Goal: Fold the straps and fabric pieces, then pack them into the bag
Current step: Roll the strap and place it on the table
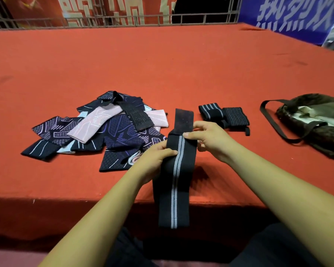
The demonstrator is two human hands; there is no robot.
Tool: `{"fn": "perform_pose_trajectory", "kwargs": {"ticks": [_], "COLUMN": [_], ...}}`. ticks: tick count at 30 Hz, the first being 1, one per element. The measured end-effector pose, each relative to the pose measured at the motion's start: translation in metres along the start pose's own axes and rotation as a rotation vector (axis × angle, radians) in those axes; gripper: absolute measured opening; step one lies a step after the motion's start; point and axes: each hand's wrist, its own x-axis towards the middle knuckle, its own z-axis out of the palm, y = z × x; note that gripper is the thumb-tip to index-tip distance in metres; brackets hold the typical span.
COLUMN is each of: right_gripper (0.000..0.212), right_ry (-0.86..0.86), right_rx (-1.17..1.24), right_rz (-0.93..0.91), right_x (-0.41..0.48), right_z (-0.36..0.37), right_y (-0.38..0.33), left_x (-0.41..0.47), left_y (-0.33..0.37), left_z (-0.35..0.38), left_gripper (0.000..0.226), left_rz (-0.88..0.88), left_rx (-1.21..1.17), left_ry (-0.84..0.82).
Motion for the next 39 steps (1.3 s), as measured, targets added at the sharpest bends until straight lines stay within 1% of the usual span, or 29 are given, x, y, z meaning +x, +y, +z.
{"fn": "perform_pose_trajectory", "kwargs": {"ticks": [2,5,8,10,11,13,14,16,19,23,24,27,29,30,31,32,33,34,35,36,37,39], "right_gripper": [0.019,0.019,0.01,0.014,0.018,0.024,0.027,0.033,0.039,0.046,0.047,0.053,0.048,0.043,0.037,0.034,0.038,0.042,0.04,0.037,0.032,0.027], "right_ry": [0.058,0.191,0.282,0.263,0.247,0.215,0.204,0.186,0.139,0.103,0.105,0.074,0.08,0.128,0.2,0.25,0.238,0.174,0.097,0.042,0.022,0.067], "right_rx": [0.004,-0.011,-0.063,-0.083,-0.115,-0.221,-0.286,-0.415,-0.524,-0.582,-0.583,-0.544,-0.467,-0.407,-0.335,-0.269,-0.209,-0.134,-0.056,0.004,0.029,-0.007], "right_rz": [-0.003,-0.105,-0.238,-0.32,-0.374,-0.48,-0.53,-0.624,-0.675,-0.672,-0.66,-0.584,-0.52,-0.477,-0.407,-0.3,-0.178,-0.066,0.011,0.031,0.009,-0.08], "right_x": [0.001,0.003,0.004,0.003,0.001,-0.006,-0.009,-0.012,-0.017,-0.024,-0.025,-0.028,-0.028,-0.026,-0.022,-0.018,-0.015,-0.011,-0.009,-0.008,-0.008,-0.006], "right_z": [-0.004,-0.011,-0.018,-0.019,-0.018,-0.016,-0.015,-0.014,-0.014,-0.011,-0.01,-0.01,-0.01,-0.011,-0.012,-0.014,-0.016,-0.018,-0.019,-0.021,-0.022,-0.026], "right_y": [-0.008,-0.022,-0.034,-0.037,-0.036,-0.029,-0.022,-0.006,0.015,0.031,0.033,0.035,0.03,0.028,0.026,0.022,0.018,0.015,0.013,0.01,0.006,0.001], "left_x": [-0.001,0.0,0.002,0.006,0.007,0.011,0.011,0.012,0.016,0.016,0.016,0.017,0.018,0.017,0.017,0.016,0.016,0.016,0.016,0.016,0.016,0.016], "left_y": [-0.003,-0.015,-0.018,-0.014,-0.012,-0.008,-0.005,0.0,0.0,-0.002,-0.002,-0.011,-0.016,-0.016,-0.016,-0.016,-0.015,-0.014,-0.014,-0.014,-0.015,-0.015], "left_z": [0.006,0.014,0.023,0.026,0.028,0.031,0.032,0.034,0.031,0.031,0.032,0.029,0.027,0.027,0.026,0.026,0.027,0.029,0.03,0.031,0.032,0.034], "left_gripper": [0.025,0.023,0.021,0.025,0.032,0.047,0.05,0.051,0.046,0.057,0.056,0.041,0.033,0.034,0.036,0.04,0.044,0.048,0.049,0.048,0.045,0.036], "left_rz": [-0.037,-0.082,-0.083,-0.078,-0.083,-0.109,-0.127,-0.158,-0.133,-0.094,-0.08,0.019,0.077,0.1,0.12,0.135,0.142,0.14,0.134,0.13,0.132,0.127], "left_rx": [-0.028,0.023,-0.012,-0.116,-0.187,-0.35,-0.413,-0.487,-0.554,-0.536,-0.506,-0.329,-0.197,-0.138,-0.086,-0.042,-0.004,0.028,0.053,0.063,0.063,0.045], "left_ry": [-0.028,-0.06,0.009,0.062,0.078,0.092,0.094,0.108,0.096,0.089,0.073,0.034,0.053,0.061,0.055,0.037,0.011,-0.011,-0.024,-0.029,-0.023,-0.001]}}
